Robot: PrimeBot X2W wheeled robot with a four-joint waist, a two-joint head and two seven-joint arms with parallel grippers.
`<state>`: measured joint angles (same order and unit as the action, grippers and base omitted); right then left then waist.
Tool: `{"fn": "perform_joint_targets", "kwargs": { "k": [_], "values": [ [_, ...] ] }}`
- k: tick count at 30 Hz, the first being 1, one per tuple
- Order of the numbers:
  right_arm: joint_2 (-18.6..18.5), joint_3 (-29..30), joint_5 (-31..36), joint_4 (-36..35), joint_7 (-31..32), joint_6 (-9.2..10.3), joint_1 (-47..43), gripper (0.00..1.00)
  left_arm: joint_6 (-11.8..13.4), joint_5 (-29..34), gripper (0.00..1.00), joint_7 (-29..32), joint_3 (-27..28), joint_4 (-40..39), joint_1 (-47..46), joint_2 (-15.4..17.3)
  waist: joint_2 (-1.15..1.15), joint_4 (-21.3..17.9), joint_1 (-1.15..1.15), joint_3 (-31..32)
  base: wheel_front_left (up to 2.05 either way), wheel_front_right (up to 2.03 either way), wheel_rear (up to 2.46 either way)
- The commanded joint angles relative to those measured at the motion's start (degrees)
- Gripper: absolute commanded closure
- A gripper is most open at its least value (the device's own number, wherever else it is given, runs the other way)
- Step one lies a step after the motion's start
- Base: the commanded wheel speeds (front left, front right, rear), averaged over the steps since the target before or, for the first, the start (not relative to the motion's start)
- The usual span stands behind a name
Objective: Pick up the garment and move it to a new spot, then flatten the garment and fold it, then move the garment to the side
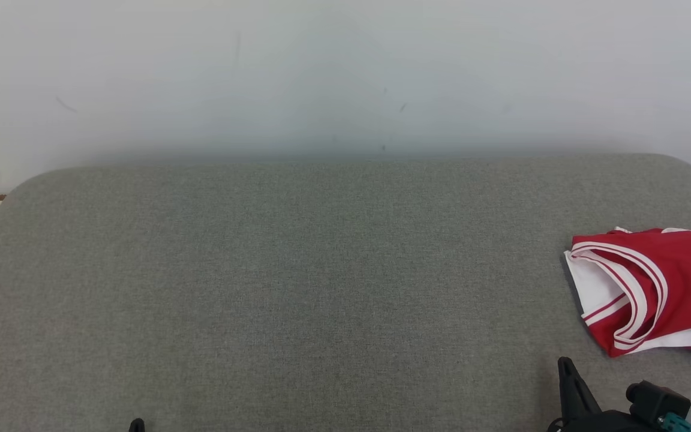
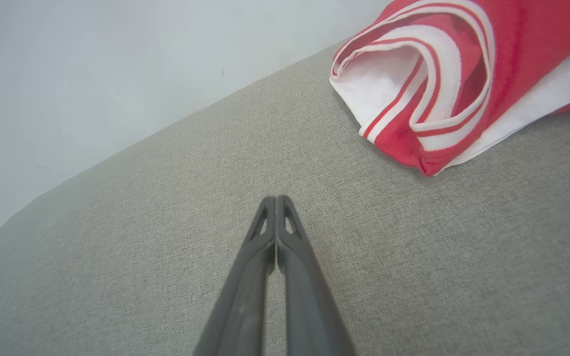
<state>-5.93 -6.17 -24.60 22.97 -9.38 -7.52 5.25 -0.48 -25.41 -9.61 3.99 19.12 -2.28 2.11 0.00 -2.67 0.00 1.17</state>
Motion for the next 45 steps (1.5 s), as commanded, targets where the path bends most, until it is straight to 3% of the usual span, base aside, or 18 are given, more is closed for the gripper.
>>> {"fn": "perform_joint_targets", "kwargs": {
  "k": [1,45],
  "values": [
    [0.05,0.61,-2.58,-1.32,0.51,0.0,0.85,1.0,-0.41,-2.5,1.0,0.47,0.19,-1.14,-0.85,0.49,0.0,0.04,0.0,-0.02,0.0,0.0,0.0],
    [1.64,7.26,-37.23,-6.07,8.92,0.02,0.44,1.0,-4.04,-36.79,1.0,8.68,1.26,-3.89,-2.23,0.74,0.0,1.12,0.0,-0.55,0.0,0.0,0.0]
  ]
}}
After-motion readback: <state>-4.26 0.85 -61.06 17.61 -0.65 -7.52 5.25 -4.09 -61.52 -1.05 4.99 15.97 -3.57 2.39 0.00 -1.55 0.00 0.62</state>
